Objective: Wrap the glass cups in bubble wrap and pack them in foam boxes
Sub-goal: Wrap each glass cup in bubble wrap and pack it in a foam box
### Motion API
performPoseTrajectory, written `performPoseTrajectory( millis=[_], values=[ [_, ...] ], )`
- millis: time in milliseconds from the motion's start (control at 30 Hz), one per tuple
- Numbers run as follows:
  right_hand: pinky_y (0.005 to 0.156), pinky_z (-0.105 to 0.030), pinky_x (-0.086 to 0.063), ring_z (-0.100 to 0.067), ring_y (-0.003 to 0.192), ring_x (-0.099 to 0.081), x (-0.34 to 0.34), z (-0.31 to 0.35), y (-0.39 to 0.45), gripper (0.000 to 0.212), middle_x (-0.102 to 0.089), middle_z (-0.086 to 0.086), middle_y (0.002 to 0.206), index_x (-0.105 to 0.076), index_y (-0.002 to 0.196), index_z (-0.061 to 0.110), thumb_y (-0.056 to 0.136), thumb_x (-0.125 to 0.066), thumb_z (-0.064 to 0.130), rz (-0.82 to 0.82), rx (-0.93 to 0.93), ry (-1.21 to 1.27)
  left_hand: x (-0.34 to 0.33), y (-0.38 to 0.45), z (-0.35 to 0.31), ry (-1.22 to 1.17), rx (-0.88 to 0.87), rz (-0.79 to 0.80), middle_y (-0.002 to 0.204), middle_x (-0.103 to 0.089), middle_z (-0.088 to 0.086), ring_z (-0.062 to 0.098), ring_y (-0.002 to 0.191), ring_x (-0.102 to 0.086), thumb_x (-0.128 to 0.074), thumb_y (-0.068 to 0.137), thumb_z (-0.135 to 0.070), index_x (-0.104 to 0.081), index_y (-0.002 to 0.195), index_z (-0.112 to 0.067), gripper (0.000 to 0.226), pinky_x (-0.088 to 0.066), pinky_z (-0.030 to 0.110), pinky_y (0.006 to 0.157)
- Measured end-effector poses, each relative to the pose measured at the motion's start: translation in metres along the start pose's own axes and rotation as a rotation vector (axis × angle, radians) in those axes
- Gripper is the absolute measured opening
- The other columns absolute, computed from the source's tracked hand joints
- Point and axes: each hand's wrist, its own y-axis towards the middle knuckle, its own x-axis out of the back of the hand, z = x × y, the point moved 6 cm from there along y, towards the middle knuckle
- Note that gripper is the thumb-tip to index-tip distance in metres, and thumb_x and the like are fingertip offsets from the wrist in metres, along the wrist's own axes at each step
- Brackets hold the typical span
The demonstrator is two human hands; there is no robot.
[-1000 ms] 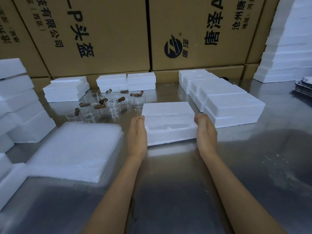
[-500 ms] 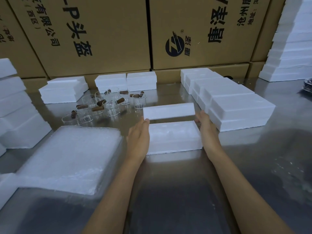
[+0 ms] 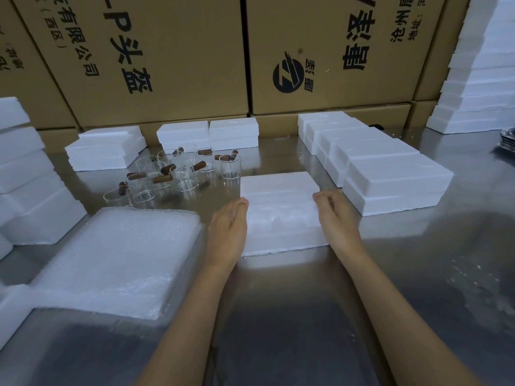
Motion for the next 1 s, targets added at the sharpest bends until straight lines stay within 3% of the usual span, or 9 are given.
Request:
performPoseTrajectory(
  millis=[67,167,300,433,533,667,867,1000],
  values=[
    [0.070,-0.016,-0.037,0.018,0.078,-0.054,-0.002,-0.002,0.000,0.012,-0.062,0.028,0.080,-0.061,0.093,0.032,0.096,-0.052,0.039,0.010,0.005,-0.028,0.000,0.000,-0.001,-0.006,0.002,0.008,0.129,-0.057,-0.020,0.012,0.131,-0.045,-0.041,0.105,-0.037,-0.065,0.126,-0.032,0.032,-0.032,0.037,0.115],
    [0.069,-0.015,-0.038,0.010,0.081,-0.057,-0.001,-0.004,0.001,0.008,-0.063,0.019,0.086,-0.061,0.093,0.032,0.096,-0.054,0.034,0.004,-0.004,-0.029,0.001,0.001,-0.002,-0.019,-0.002,0.007,0.128,-0.060,-0.014,0.013,0.128,-0.049,-0.040,0.105,-0.034,-0.064,0.118,-0.031,0.028,-0.035,0.039,0.114],
    [0.078,-0.022,-0.044,-0.001,0.087,-0.058,0.000,-0.007,0.003,0.016,-0.061,0.013,0.094,-0.062,0.106,0.024,0.093,-0.056,0.016,0.009,-0.009,-0.048,0.007,0.003,0.004,-0.116,0.022,-0.079,0.121,-0.059,-0.019,0.007,0.120,-0.050,-0.039,0.104,-0.031,-0.061,0.111,-0.038,0.024,-0.037,0.028,0.101],
    [0.086,-0.032,-0.048,-0.011,0.093,-0.059,-0.001,-0.006,0.004,0.019,-0.061,0.010,0.098,-0.059,0.104,0.025,0.092,-0.052,0.013,-0.030,-0.013,-0.059,0.018,0.021,0.019,-0.113,0.147,-0.228,0.137,-0.053,0.000,0.018,0.118,-0.050,-0.043,0.104,-0.025,-0.053,0.132,-0.023,0.030,-0.038,0.033,0.104],
    [0.074,-0.025,-0.046,-0.010,0.087,-0.059,0.000,-0.006,0.006,0.013,-0.061,0.011,0.093,-0.059,0.094,0.029,0.092,-0.054,0.017,-0.075,-0.017,0.003,0.023,0.057,0.012,0.027,0.129,-0.216,0.137,-0.052,0.011,0.031,0.123,-0.053,-0.045,0.101,-0.015,-0.051,0.132,-0.015,0.032,-0.043,0.047,0.107],
    [0.056,-0.003,-0.038,0.003,0.080,-0.054,0.010,-0.007,0.010,0.008,-0.059,0.016,0.088,-0.061,0.094,0.021,0.096,-0.054,0.020,-0.134,-0.050,0.120,0.044,0.111,-0.004,0.372,0.020,-0.261,0.147,-0.036,0.020,0.034,0.132,-0.042,-0.053,0.096,-0.007,-0.044,0.140,-0.004,0.045,-0.038,0.042,0.111],
    [0.066,-0.015,-0.038,0.001,0.085,-0.056,0.011,-0.010,0.014,0.009,-0.062,0.013,0.093,-0.063,0.097,0.019,0.094,-0.054,0.021,-0.115,-0.079,0.146,0.066,0.151,0.018,0.775,0.219,-0.209,0.160,-0.017,0.025,0.042,0.148,-0.016,-0.068,0.091,-0.018,-0.054,0.128,0.003,0.045,-0.021,0.051,0.120],
    [0.068,-0.019,-0.040,-0.005,0.084,-0.058,0.006,-0.012,0.018,0.018,-0.060,0.010,0.094,-0.059,0.101,0.026,0.084,-0.061,0.020,-0.016,-0.111,0.055,0.060,0.150,0.018,0.828,0.157,-0.211,0.154,-0.025,0.027,0.045,0.142,-0.024,-0.069,0.091,-0.014,-0.055,0.126,-0.004,0.039,-0.032,0.053,0.113]
  ],
)
